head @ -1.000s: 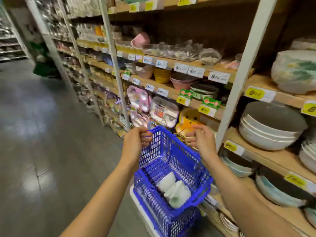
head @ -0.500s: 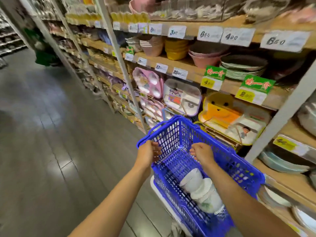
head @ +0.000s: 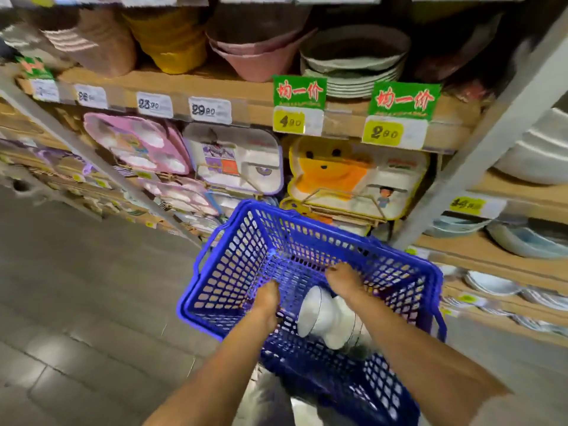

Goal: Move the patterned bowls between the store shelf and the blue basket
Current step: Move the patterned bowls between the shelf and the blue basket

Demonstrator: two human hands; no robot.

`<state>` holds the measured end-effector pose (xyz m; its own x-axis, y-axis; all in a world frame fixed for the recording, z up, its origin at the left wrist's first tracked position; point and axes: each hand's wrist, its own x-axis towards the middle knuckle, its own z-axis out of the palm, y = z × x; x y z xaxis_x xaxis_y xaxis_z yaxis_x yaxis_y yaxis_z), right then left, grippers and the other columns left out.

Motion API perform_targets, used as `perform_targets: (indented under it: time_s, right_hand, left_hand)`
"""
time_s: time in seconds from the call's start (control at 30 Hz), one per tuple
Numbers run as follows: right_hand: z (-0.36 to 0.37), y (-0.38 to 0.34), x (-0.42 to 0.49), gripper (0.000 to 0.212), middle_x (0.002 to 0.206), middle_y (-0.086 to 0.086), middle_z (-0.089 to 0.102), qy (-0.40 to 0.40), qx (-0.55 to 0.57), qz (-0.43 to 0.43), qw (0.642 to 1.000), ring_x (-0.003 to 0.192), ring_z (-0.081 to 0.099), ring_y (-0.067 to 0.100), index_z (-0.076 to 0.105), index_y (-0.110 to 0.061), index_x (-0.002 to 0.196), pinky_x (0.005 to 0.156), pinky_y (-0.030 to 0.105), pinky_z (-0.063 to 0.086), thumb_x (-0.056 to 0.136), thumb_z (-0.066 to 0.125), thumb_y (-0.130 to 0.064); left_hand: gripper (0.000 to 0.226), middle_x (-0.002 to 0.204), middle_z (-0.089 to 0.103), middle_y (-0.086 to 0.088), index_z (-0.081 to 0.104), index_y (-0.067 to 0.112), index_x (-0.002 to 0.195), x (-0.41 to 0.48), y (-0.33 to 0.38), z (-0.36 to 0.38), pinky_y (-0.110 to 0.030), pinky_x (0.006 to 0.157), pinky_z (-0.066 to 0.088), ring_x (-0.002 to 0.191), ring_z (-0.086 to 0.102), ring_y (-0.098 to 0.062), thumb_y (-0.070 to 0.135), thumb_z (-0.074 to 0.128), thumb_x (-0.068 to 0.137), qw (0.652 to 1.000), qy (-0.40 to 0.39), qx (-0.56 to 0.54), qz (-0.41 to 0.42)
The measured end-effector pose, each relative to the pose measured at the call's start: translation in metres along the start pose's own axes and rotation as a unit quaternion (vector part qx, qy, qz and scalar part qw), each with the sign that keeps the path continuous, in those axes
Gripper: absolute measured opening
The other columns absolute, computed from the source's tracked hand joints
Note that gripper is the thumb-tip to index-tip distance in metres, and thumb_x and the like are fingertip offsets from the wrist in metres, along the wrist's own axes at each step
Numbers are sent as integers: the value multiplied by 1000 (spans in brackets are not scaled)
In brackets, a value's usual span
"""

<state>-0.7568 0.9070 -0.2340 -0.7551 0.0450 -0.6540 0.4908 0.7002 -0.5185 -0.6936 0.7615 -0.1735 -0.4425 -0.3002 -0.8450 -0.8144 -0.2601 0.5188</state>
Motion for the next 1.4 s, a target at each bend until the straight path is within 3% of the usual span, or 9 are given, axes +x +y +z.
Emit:
perform_targets:
  time_s: [0.1, 0.17, 0.33, 0.47, 0.63, 0.73, 0.93, 1.07, 1.4]
  right_hand:
    - [14, 11, 10, 26, 108, 23, 66, -4, -18, 25, 1000, 104, 62, 35, 66, -6, 94, 74, 32, 45, 95, 45, -21]
    - [24, 15, 15, 30, 116, 21, 64, -14, -29, 44, 999, 108, 61, 35, 64, -6, 111, 82, 35, 48, 97, 43, -23]
    - [54, 29, 35, 38, 125, 21, 59, -46, -24, 102, 993, 114, 57, 35, 57, -5, 122, 95, 42, 48, 99, 42, -31]
    - [77, 36, 54, 52, 144, 18, 44, -59, -83, 105, 989, 129, 45, 34, 37, -7, 145, 100, 37, 41, 101, 39, -35]
    - [93, 43, 72, 52, 154, 14, 32, -94, -91, 103, 986, 131, 44, 33, 25, -19, 152, 86, 32, 47, 102, 35, -18]
    - [93, 41, 71, 52, 150, 14, 38, -79, -97, 103, 987, 128, 47, 32, 28, -19, 151, 96, 38, 45, 100, 36, -9]
    - [65, 16, 54, 57, 133, 20, 55, -21, -70, 92, 993, 120, 55, 34, 31, -19, 150, 89, 39, 50, 96, 38, 1]
    - [37, -8, 39, 54, 135, 21, 52, 25, 12, 104, 994, 124, 51, 37, 36, -18, 147, 93, 41, 49, 95, 38, 0]
    - [-14, -66, -40, 44, 107, 10, 54, 29, 367, 125, 922, 73, 53, 22, 44, -21, 130, 59, 33, 47, 92, 33, -4]
  left_hand:
    - [31, 87, 55, -12, 55, 7, 96, 32, -8, 9, -32, 66, 43, 78, 54, -28, 26, 32, 104, 997, -21, 59, -52]
    - [33, 91, 53, -13, 55, 6, 92, 48, -15, 15, -34, 67, 44, 75, 53, -27, 27, 32, 103, 993, -43, 72, -85]
    - [45, 125, 53, -17, 38, -4, 143, 79, -41, 23, -42, 80, 47, 73, 50, -25, 18, 39, 104, 968, -110, 140, -176]
    - [38, 145, 37, -13, 47, 1, 118, 109, -63, 18, -40, 109, 37, 130, 42, -31, 17, 67, 90, 953, -100, 200, -204]
    - [62, 142, 48, -4, 47, 15, 138, 126, -83, 24, -7, 89, 40, 129, 47, -20, 44, 67, 88, 940, -138, 298, -97]
    - [52, 134, 57, -9, 56, 4, 128, 124, -84, 31, -20, 88, 42, 120, 55, -22, 43, 59, 93, 932, -143, 329, -58]
    - [3, 145, 38, -32, 45, -7, 100, 107, -48, 34, -9, 43, 44, 60, 51, -12, -9, 43, 98, 953, -153, 178, -193]
    - [42, 131, 50, -31, 41, -12, 132, 94, -26, 30, -39, 59, 57, 98, 57, -37, -15, 36, 91, 987, -109, 73, -98]
    - [45, 121, 59, -20, 52, 5, 128, 45, 44, 14, -49, 86, 51, 109, 57, -38, -5, 31, 90, 988, -120, -89, 35]
